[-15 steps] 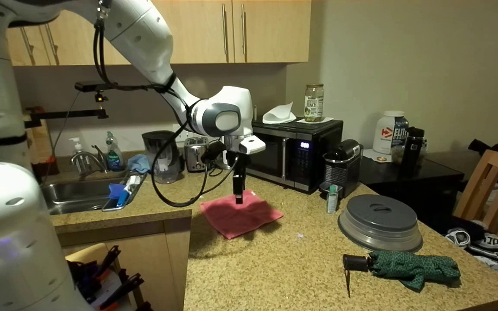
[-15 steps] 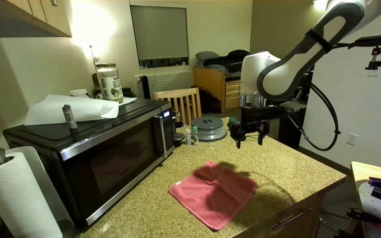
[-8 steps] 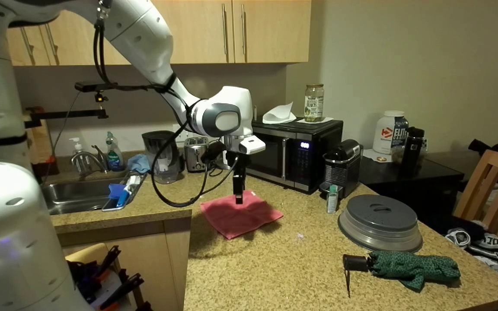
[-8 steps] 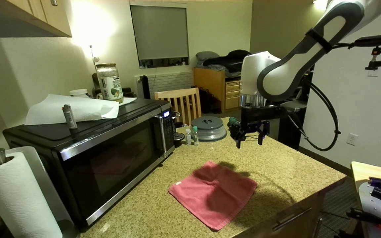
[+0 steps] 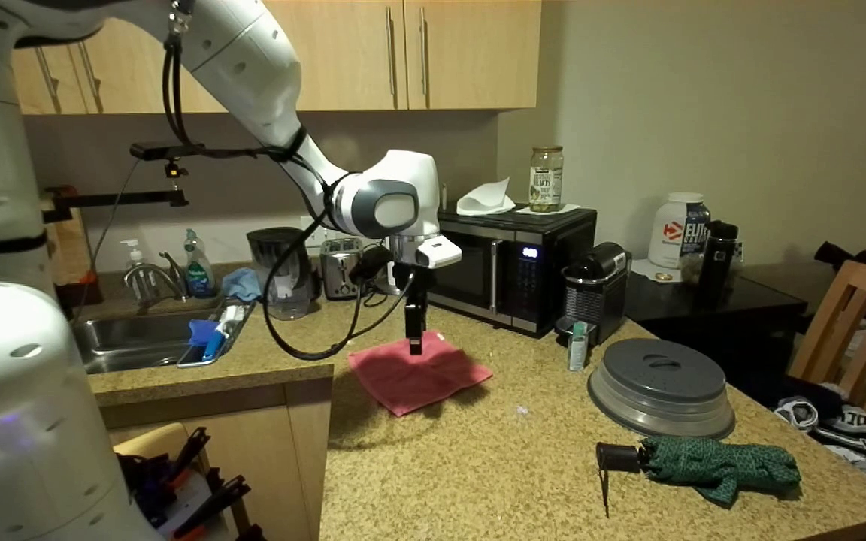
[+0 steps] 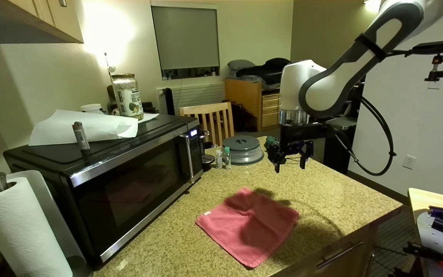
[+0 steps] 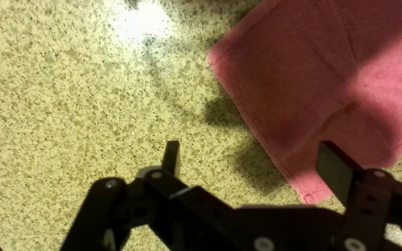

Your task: Spread the cloth on the table

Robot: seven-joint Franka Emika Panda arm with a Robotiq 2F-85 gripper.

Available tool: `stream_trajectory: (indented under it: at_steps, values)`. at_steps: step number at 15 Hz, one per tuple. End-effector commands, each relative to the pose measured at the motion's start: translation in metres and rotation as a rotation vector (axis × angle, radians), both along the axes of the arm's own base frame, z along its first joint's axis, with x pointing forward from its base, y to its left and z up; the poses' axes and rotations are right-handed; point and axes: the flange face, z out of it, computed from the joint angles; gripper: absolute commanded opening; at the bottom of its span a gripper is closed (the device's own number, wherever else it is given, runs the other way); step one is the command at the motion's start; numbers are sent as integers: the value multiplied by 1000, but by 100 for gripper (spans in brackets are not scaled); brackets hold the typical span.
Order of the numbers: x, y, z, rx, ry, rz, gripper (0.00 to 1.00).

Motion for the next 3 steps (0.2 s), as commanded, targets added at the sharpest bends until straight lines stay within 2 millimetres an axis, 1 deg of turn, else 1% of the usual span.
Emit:
stream_trajectory:
  at_steps: [1,3]
  values:
    - [0,0,0,0,1,0,100]
    - [0,0,0,0,1,0,100]
